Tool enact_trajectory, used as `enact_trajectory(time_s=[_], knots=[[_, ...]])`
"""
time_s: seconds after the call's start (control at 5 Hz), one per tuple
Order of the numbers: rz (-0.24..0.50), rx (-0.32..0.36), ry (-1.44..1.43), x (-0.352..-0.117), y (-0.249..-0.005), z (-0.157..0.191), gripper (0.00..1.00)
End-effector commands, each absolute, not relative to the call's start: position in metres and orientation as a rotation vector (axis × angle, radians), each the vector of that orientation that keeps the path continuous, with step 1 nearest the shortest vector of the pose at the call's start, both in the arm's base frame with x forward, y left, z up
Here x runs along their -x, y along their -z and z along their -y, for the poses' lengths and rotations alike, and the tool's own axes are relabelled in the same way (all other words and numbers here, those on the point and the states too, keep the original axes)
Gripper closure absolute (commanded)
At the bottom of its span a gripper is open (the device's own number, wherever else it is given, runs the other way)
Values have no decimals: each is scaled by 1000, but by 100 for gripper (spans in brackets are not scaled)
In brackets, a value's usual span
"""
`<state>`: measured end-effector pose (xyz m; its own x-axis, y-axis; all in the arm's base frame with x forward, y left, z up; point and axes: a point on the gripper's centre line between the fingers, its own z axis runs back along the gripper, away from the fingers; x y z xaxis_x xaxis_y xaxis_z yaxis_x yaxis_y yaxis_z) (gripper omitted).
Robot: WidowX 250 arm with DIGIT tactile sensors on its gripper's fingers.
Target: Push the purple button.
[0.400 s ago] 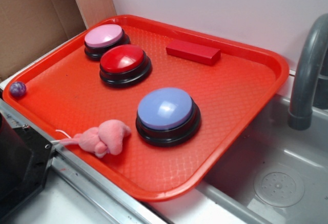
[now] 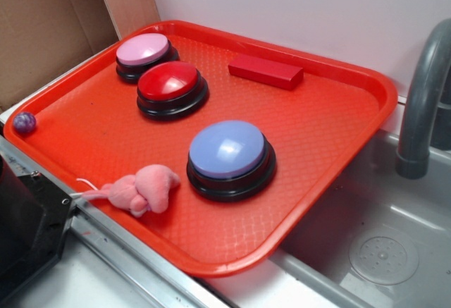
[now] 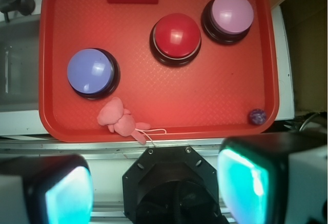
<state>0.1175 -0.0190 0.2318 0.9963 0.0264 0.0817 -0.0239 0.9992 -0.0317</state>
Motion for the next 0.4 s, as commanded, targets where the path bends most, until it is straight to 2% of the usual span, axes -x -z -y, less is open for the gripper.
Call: enact_trajectory(time_s=[0.0,0.2], knots=[[181,-92,433,-180,-176,99,0],[156,-163,502,-188,-156,114,0]])
